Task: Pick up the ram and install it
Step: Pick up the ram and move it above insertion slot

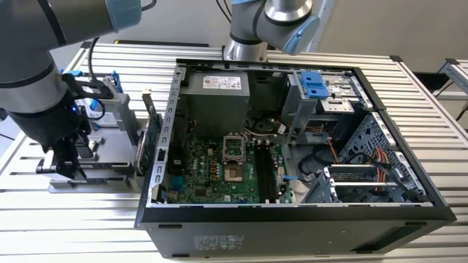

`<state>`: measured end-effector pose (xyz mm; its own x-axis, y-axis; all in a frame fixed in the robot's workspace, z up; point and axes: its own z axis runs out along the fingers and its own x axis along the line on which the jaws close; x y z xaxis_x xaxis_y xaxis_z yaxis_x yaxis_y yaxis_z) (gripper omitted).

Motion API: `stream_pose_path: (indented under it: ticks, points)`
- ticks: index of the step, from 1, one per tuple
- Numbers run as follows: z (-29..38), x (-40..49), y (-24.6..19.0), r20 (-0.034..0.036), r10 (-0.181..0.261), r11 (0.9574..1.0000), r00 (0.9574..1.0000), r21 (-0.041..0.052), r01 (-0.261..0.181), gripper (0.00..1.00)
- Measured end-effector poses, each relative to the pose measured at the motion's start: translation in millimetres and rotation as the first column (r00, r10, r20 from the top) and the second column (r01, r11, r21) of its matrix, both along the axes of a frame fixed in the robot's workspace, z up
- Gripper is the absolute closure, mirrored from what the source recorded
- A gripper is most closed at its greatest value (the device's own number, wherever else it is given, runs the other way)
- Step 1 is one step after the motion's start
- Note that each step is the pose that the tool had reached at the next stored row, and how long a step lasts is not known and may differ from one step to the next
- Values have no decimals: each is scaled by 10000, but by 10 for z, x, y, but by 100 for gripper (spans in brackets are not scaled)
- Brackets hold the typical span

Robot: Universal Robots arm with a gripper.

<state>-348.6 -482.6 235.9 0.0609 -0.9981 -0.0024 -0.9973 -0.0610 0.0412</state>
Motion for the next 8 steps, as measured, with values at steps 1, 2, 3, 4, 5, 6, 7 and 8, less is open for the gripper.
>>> stream_pose_path:
  ticks: [1, 2, 3, 4, 5, 6, 7, 8]
  points:
    - [-8, 0, 0, 1, -1, 10000, 10000, 1, 1, 0]
    - [-15, 0, 0, 1, -1, 10000, 10000, 0, 1, 0]
    - [-23, 0, 0, 1, -2, 10000, 10000, 0, 2, 0]
    - [-30, 1, 0, 1, -2, 10000, 10000, 0, 2, 0]
    - [-38, 1, 0, 1, -3, 10000, 10000, -1, 3, 0]
    - [-45, 0, 0, 1, -4, 10000, 10000, -1, 4, 0]
    - [-53, 0, 0, 1, -4, 10000, 10000, -1, 4, 0]
    - [-59, 1, 0, 1, -4, 10000, 10000, 0, 4, 0]
